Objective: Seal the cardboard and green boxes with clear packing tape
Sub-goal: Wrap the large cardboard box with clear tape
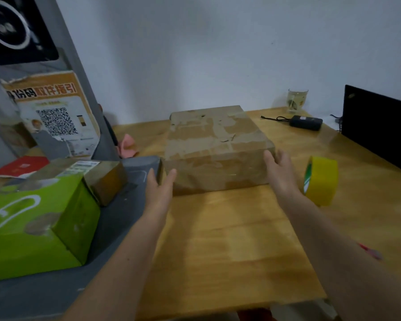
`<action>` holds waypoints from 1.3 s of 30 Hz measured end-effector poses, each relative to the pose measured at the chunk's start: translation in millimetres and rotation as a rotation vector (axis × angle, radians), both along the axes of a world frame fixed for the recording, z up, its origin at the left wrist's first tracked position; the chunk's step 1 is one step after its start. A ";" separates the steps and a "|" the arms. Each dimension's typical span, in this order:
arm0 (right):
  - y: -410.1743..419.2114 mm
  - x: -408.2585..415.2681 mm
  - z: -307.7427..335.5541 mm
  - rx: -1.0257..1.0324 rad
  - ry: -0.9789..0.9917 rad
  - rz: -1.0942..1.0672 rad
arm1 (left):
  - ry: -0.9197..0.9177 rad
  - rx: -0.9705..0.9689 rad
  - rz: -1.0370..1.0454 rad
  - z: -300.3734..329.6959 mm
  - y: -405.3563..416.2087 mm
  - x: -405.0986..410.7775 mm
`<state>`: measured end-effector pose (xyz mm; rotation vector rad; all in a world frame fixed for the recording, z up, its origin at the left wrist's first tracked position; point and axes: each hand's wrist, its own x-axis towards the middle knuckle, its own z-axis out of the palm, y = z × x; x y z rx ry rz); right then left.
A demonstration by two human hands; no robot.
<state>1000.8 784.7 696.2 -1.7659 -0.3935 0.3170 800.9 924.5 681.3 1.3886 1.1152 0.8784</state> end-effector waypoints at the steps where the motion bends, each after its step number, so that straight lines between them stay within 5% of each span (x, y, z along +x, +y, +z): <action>1: 6.7 2.9 -0.5 0.043 0.041 -0.004 | -0.057 -0.025 -0.024 2.8 5.5 3.6; 6: 18.7 8.7 -2.0 0.137 0.190 -0.027 | -0.184 -0.128 -0.122 11.4 17.9 18.5; 16: -11.1 -33.6 0.7 0.442 0.280 -0.043 | -0.287 0.127 -0.025 51.0 -24.1 -16.5; 24: -44.6 -108.4 4.8 0.518 0.288 0.012 | -0.143 0.237 0.368 36.0 -68.5 -67.0; 35: -49.8 -147.9 -19.4 0.416 0.163 0.062 | -0.116 0.258 0.402 20.3 -75.7 -96.5; 39: -50.5 -147.1 -22.6 0.408 0.143 0.034 | 0.094 0.343 0.438 22.6 -80.0 -94.0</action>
